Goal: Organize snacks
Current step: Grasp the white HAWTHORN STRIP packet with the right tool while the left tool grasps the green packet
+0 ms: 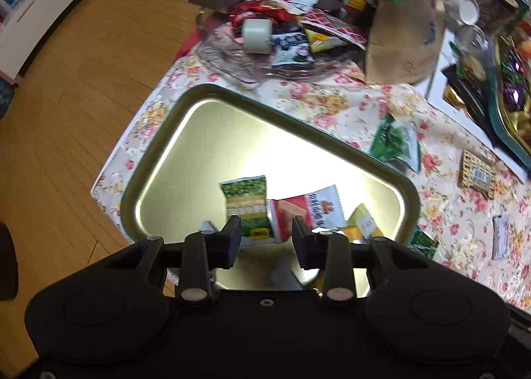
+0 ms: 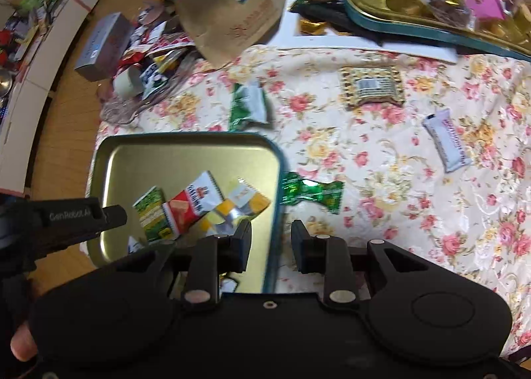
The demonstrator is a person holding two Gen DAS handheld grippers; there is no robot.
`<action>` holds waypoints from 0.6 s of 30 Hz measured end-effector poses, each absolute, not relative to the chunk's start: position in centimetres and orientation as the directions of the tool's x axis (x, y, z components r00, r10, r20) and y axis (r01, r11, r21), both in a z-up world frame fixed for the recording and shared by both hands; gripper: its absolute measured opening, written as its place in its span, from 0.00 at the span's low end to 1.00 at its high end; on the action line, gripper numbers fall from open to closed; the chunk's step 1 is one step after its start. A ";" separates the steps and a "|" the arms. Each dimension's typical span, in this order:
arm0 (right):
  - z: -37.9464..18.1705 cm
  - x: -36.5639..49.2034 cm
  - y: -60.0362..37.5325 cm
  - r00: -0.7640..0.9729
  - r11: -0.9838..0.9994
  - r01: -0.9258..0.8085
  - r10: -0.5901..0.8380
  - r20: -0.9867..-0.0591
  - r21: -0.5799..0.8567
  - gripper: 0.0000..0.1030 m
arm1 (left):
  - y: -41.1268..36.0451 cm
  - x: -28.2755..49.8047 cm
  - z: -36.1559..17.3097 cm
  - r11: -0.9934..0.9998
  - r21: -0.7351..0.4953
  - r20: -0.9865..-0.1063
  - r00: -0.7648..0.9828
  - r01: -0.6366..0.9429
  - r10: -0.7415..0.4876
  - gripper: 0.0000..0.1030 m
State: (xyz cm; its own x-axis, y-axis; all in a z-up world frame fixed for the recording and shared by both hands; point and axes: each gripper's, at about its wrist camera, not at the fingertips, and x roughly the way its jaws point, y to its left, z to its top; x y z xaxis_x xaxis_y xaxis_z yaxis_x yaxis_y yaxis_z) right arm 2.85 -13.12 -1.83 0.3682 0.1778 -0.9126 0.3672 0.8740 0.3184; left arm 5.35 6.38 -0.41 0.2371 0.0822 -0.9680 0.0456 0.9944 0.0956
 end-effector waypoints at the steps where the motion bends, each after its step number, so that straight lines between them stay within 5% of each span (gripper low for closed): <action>1: -1.9 2.8 -13.6 0.367 0.872 0.376 0.169 -0.915 0.312 0.29 | 5.7 5.2 -0.6 0.993 0.097 -0.969 0.234 0.063 0.080 0.42; 18: -3.1 2.2 -26.0 0.314 0.786 0.591 -0.018 -0.949 0.181 0.30 | -3.4 6.6 -0.1 0.971 0.028 -0.978 0.206 0.237 -0.022 0.42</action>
